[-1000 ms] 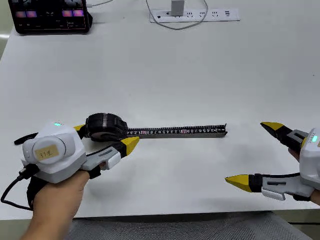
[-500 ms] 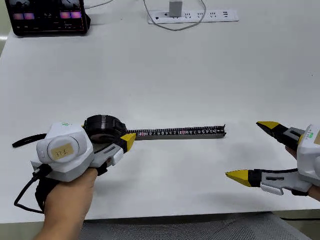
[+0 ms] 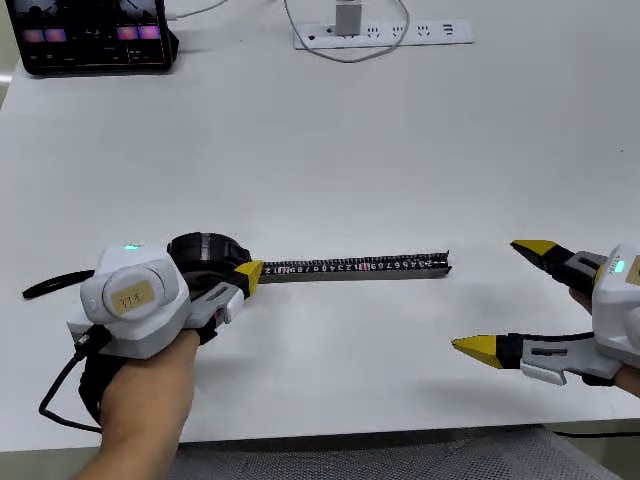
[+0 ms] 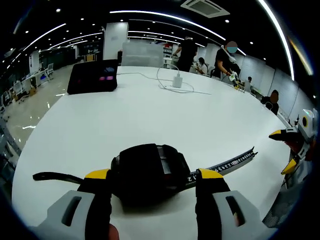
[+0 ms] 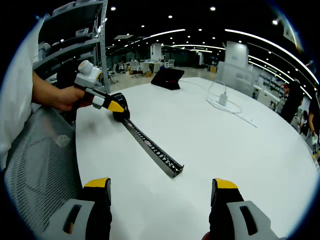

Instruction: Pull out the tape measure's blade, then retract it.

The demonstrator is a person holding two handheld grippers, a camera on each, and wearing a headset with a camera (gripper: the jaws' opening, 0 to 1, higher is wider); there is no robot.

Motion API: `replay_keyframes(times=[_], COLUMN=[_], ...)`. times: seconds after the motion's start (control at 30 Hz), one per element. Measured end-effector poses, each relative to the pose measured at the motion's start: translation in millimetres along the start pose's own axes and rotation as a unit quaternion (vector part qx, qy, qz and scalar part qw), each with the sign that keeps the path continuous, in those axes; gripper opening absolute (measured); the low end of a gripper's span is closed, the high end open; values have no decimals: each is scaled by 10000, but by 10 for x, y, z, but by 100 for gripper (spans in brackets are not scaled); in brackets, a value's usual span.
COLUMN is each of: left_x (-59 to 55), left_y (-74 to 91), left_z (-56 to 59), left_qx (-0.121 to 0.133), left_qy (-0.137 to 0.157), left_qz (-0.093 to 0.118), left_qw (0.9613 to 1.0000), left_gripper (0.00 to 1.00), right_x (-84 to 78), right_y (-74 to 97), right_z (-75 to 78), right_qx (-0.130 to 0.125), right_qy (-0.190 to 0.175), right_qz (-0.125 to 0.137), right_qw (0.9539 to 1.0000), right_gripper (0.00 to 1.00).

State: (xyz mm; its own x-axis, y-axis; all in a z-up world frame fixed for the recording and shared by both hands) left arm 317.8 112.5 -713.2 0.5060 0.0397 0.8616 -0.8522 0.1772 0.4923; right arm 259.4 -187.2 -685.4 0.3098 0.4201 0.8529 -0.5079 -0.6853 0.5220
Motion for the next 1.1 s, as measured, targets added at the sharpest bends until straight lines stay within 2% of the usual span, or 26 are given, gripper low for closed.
replay_keyframes(times=[0.4, 0.53, 0.63, 0.9, 1.1], left_x=[1, 12, 4, 9, 11], left_y=[-13, -9, -13, -2, 1], left_z=[-28, -32, -17, -12, -8], left_qx=[125, 126, 140, 154, 142], left_qy=[164, 370, 288, 300, 289], left_qz=[-23, 15, -29, -28, -51], left_qw=[9998, 9992, 9995, 9994, 9995], left_gripper=[59, 60, 60, 60, 60], right_x=[-39, -39, -37, -21, -25], right_y=[-3, -6, -13, -25, -46], right_z=[-14, -8, -3, 12, 13], right_qx=[7, 8, 13, 11, 86], right_qy=[-28, -18, -1, 37, 76], right_qz=[-36, -41, -45, -53, -95], right_qw=[10000, 10000, 10000, 10000, 9999], right_gripper=[79, 79, 78, 77, 71])
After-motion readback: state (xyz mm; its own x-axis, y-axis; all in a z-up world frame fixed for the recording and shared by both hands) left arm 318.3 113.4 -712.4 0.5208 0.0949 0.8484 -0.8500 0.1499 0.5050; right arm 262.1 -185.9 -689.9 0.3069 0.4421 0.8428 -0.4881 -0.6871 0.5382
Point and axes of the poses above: the centre of the closed fingertips' face, and the gripper's own axes: y roughly backward along the fingers, z roughly to its right, x roughly out of its top, the point moved 1 cm from there along y, roughly backward along the fingers, and after that the axes turned 8 degrees about z, right-handed, at the moved point
